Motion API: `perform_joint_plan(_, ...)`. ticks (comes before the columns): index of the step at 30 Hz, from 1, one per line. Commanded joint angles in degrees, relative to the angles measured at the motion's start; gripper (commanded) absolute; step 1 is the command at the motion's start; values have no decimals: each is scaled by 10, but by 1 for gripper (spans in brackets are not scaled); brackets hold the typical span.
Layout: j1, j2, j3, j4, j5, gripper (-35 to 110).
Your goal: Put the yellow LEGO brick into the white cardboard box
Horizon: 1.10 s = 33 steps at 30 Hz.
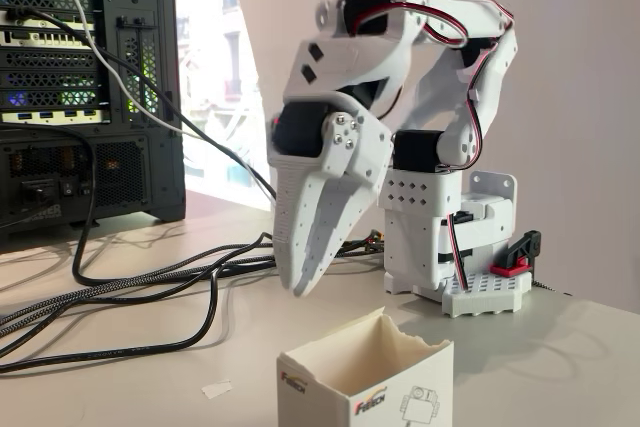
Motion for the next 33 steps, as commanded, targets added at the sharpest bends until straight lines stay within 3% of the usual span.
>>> perform_joint_plan(1, -3, 71, 33, -35, -3, -1)
perform_joint_plan(7, -4, 160, 75, -15, -9, -3)
perform_joint_plan(12, -10, 362, 127, 69, -17, -9)
perform_joint_plan(33, -13, 361, 127, 70, -24, -9)
